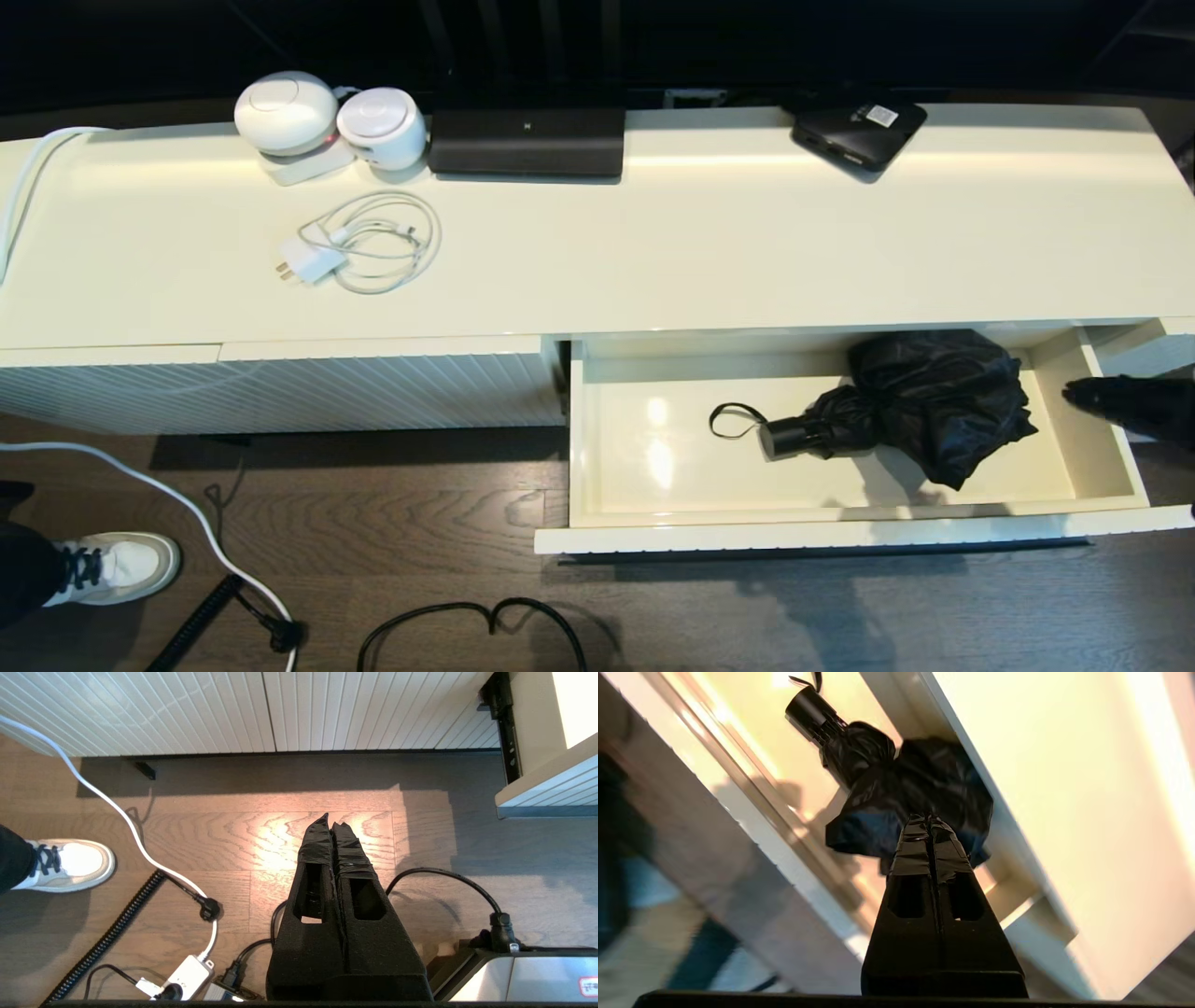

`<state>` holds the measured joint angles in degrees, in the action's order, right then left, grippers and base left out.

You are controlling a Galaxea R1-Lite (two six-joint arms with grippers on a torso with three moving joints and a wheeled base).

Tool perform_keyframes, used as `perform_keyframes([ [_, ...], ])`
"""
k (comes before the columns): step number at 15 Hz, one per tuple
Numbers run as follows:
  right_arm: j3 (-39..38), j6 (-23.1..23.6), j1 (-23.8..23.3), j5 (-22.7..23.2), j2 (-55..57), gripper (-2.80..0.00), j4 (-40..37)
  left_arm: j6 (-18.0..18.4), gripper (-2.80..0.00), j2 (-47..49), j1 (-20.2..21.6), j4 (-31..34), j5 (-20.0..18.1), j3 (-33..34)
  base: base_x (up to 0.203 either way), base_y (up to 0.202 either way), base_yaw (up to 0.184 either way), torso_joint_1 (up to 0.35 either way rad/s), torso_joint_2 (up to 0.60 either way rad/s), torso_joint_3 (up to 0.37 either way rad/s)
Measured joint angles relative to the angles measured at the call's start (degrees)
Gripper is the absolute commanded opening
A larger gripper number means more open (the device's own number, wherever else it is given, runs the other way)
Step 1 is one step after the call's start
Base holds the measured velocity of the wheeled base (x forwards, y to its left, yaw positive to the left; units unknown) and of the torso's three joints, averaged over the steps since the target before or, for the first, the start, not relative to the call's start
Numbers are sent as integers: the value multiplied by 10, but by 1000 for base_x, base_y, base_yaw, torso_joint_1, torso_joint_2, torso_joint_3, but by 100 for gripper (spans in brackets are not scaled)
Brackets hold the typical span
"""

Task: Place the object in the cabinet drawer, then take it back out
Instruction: Take the umbrella out of the drawer and put it on the table

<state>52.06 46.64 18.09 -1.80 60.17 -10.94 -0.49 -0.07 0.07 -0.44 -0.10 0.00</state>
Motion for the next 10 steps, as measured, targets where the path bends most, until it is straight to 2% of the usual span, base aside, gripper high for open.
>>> perform_keyframes([
  [2, 79, -129, -5, -14, 5, -280, -106, 0, -280, 0, 0, 0, 0, -1, 0, 0, 0, 0, 0, 0],
  [4, 155, -280, -11, -19, 15, -280, -220, 0, -280, 0, 0, 0, 0, -1, 0, 0, 0, 0, 0, 0],
  [7, 272, -553, -15, -30, 46, -280, -345, 0, -280, 0, 0, 0, 0, 0, 0, 0, 0, 0, 0, 0],
  [10, 382, -859, -2, -85, 108, -280, -466, 0, -280, 0, 0, 0, 0, 0, 0, 0, 0, 0, 0, 0],
])
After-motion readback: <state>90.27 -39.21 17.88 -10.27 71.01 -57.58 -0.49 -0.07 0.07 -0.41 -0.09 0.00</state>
